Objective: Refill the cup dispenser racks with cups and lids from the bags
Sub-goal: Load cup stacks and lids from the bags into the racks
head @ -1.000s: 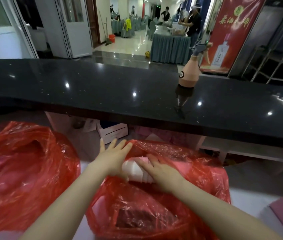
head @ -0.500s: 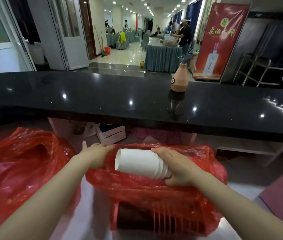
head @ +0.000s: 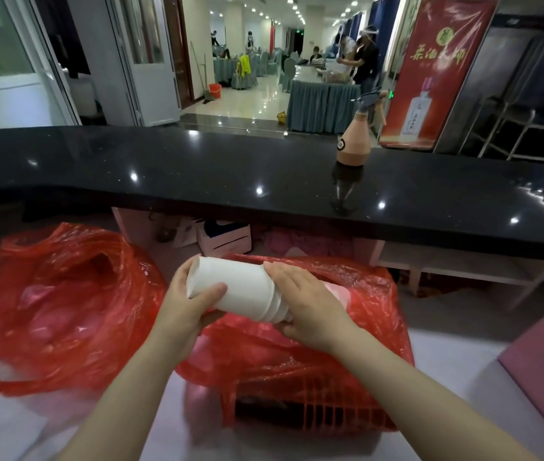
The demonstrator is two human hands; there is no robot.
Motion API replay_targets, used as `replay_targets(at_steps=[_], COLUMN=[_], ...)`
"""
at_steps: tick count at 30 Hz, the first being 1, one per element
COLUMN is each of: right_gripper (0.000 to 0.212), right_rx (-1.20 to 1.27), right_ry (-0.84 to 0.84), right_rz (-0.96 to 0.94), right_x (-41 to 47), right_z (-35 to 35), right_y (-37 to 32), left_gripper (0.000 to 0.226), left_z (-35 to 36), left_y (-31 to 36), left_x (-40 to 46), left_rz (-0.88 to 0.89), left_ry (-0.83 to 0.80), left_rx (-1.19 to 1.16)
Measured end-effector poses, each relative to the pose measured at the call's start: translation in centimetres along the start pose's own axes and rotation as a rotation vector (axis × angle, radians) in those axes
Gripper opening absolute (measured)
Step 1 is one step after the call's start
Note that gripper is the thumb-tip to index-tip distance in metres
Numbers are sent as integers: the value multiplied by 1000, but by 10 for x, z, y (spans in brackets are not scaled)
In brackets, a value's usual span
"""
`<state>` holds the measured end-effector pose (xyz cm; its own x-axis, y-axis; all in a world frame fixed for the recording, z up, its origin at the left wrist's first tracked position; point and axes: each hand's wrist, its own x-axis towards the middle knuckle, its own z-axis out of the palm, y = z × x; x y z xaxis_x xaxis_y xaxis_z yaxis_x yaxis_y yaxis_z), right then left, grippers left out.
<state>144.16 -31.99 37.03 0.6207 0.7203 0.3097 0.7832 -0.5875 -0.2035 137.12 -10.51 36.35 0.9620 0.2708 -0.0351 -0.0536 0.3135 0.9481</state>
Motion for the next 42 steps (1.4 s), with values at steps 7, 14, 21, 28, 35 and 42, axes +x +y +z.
replay_targets(at_steps=[7, 14, 21, 28, 35, 42], right_gripper=[64, 94, 80, 38, 46, 41], right_rx=[-362, -174, 321, 614, 52, -187], right_ry=[50, -237, -97, 123, 5, 197], right_rz=[241, 561, 751, 1063, 1069, 796], right_x=[-36, -77, -98, -108, -121, -122], right_z=[-4, 7, 3, 17, 38, 22], right_y=[30, 104, 131, 149, 144, 138], left_gripper=[53, 57, 64, 47, 45, 38], left_z=[-10, -20, -24, -31, -28, -25], left_y=[-11, -15, -15, -21, -27, -31], left_x=[-7, -3, 8, 16, 19, 19], left_rz=[-73, -58, -98, -125, -137, -132], left_ry=[139, 129, 123, 146, 130, 194], left_rx=[-47, 1, 57, 32, 28, 20])
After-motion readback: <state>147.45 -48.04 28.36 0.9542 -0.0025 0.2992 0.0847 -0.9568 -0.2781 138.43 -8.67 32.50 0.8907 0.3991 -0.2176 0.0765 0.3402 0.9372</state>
